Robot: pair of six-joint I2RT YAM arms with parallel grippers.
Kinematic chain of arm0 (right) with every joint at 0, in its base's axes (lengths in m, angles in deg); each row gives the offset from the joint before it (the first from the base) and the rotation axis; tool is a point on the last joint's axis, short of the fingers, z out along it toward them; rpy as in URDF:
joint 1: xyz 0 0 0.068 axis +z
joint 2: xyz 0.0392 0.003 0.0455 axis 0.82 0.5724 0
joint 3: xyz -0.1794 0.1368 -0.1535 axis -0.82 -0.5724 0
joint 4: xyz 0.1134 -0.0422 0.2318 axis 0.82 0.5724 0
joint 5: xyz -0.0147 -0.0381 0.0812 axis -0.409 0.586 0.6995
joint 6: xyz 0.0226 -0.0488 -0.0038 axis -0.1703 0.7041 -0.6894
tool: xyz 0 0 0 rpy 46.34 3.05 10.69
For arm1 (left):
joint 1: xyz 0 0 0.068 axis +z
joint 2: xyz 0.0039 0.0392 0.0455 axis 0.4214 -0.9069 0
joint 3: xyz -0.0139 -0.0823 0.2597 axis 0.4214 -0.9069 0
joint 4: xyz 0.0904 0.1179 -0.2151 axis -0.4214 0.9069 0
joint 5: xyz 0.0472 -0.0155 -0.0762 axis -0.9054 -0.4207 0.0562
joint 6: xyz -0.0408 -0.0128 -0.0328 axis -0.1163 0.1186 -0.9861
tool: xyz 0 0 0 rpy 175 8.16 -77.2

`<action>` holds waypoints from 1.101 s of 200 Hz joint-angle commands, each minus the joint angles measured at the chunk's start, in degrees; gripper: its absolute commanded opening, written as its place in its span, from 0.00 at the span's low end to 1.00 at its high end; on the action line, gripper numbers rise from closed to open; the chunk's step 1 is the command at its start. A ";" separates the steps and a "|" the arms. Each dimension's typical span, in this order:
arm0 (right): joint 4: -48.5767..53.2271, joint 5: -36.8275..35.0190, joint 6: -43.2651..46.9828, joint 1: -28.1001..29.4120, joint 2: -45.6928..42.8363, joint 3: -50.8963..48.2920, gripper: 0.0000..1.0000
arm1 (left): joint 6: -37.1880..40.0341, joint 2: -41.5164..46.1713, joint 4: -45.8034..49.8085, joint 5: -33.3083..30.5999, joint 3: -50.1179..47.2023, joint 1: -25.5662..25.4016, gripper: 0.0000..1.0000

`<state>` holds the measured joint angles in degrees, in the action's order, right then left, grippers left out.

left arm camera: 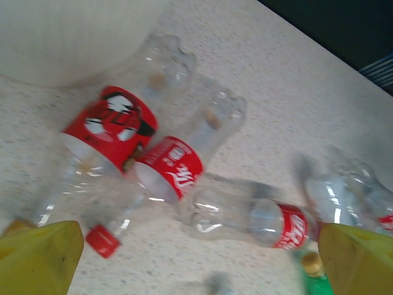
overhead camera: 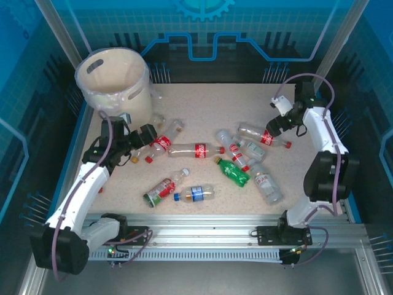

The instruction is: Put the plastic bottles in the bin

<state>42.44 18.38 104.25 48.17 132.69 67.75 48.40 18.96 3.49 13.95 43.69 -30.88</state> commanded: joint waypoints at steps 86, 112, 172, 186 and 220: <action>-0.73 0.14 6.14 -1.73 10.64 -2.25 0.86 | -6.45 -1.75 -1.31 10.62 2.20 -0.54 0.96; -5.04 -0.78 6.08 -1.77 13.34 -2.07 0.86 | -7.15 -2.74 -2.43 11.43 2.39 -0.61 0.95; -5.66 1.27 5.52 -1.17 20.93 2.43 0.89 | -8.33 -4.39 -4.24 11.26 2.67 -0.64 0.95; -5.10 1.90 5.18 -1.21 22.51 3.52 0.88 | -8.82 -5.15 -4.73 11.43 2.97 -0.63 0.95; -6.63 3.90 4.16 -1.81 22.43 3.33 0.72 | -10.11 -6.86 -6.49 12.62 3.76 -0.81 0.95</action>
<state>36.59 19.32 109.12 46.77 154.81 69.69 40.16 13.19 -0.81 24.34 45.02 -31.12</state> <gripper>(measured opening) 0.760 0.946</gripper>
